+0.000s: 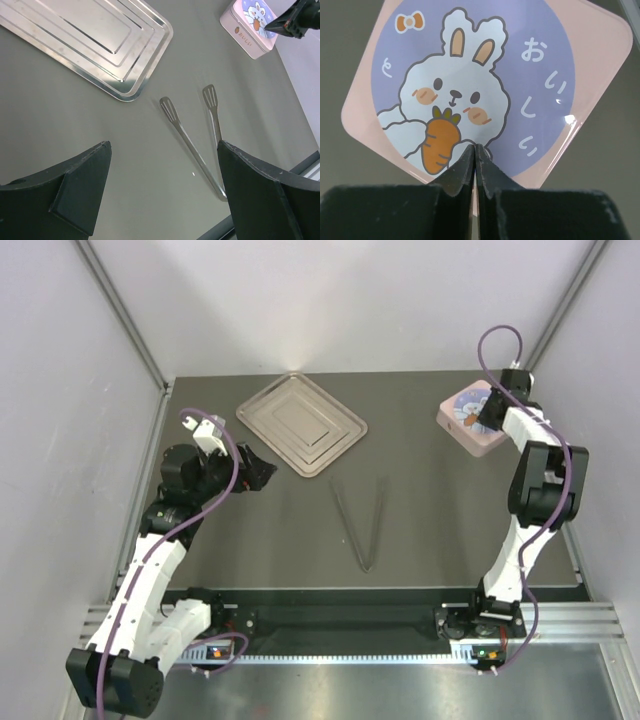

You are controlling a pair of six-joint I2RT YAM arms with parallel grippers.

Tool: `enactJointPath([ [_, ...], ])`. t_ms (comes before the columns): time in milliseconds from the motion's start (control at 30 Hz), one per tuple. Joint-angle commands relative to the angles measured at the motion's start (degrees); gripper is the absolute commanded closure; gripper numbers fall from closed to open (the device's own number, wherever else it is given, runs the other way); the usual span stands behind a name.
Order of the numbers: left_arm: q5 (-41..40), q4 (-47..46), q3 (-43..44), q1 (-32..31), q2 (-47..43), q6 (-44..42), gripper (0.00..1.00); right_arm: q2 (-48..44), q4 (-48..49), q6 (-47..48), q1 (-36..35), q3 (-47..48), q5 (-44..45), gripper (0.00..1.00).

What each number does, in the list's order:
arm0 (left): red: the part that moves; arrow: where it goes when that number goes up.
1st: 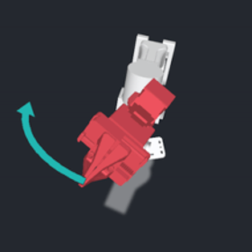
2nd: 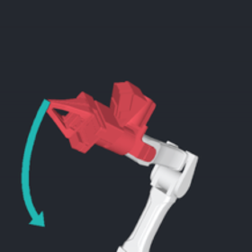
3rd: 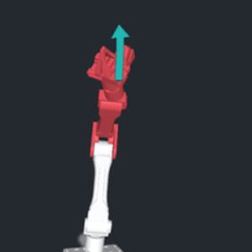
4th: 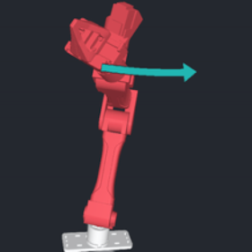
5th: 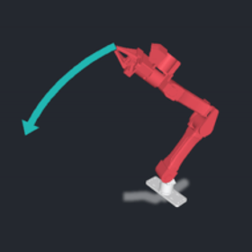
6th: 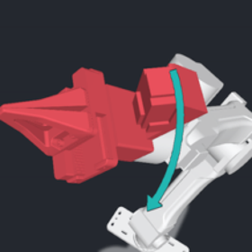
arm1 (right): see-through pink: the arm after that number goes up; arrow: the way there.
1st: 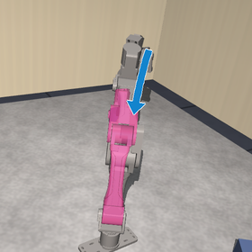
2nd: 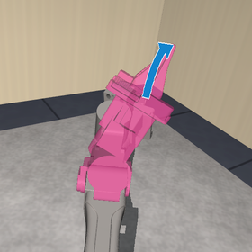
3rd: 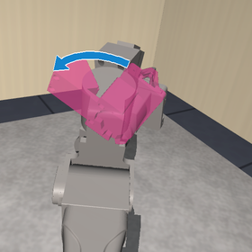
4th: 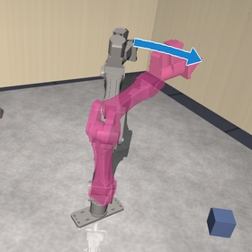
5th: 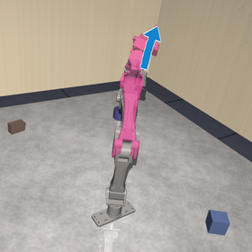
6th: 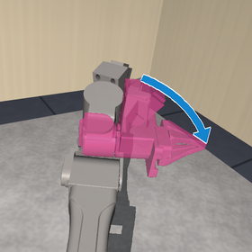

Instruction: Pack the chocolate

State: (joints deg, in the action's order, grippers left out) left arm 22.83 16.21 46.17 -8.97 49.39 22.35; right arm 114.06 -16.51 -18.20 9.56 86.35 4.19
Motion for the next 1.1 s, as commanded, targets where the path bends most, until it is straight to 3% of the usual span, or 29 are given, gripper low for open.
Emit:
enactJointPath([
  [0,-0.3,-2.6,0.3,0.4,-0.2,-0.4,0.09,-0.9,-5.2,0.2,0.2,4.0,0.3,1.0],
  [233,-0.6,-2.5,0.4,0.4,-0.5,-0.4,0.09,-16.1,-8.3,-0.5,-2.6,2.3,0.4,1.0],
  [300,-0.8,-2.6,0.4,0.4,-1.0,-0.5,0.09,-22.8,-7.9,-1.2,-4.8,-1.9,-0.2,0.95],
  [400,-0.7,-2.8,0.2,0.4,-1.7,-0.5,0.09,-31.3,-7.4,-1.3,-9.1,-7.5,-2.3,0.78],
  [500,0.5,-3.9,-0.1,0.4,-2.7,-0.4,0.09,-41.1,-2.6,-2.0,-13.2,-16.5,-8.1,0.51],
  [533,1.3,-4.5,-0.2,0.4,-2.9,-0.4,0.09,-43.6,-1.1,-2.1,-13.9,-19.2,-9.2,0.23],
  [567,1.6,-4.7,-0.3,0.4,-3.1,-0.3,0.09,-46.1,1.6,-1.8,-14.7,-23.8,-10.2,0.01],
  [767,2.3,-4.7,-0.1,0.4,-3.8,-0.9,0.09,-60.5,5.3,-3.2,-18.7,-36.0,-14.1,0.0],
  [967,7.0,-7.9,-1.3,0.4,-4.9,-0.2,0.07,-67.6,10.9,-3.5,-18.7,-45.7,-12.7,0.0],
  [1000,7.1,-8.1,-1.4,0.3,-4.9,-0.1,0.01,-68.0,11.2,-3.5,-18.7,-46.1,-12.3,0.0],
  [1067,6.8,-8.1,-1.4,0.4,-4.5,-0.2,0.01,-68.3,11.9,-3.7,-18.7,-46.2,-12.6,0.0],
])
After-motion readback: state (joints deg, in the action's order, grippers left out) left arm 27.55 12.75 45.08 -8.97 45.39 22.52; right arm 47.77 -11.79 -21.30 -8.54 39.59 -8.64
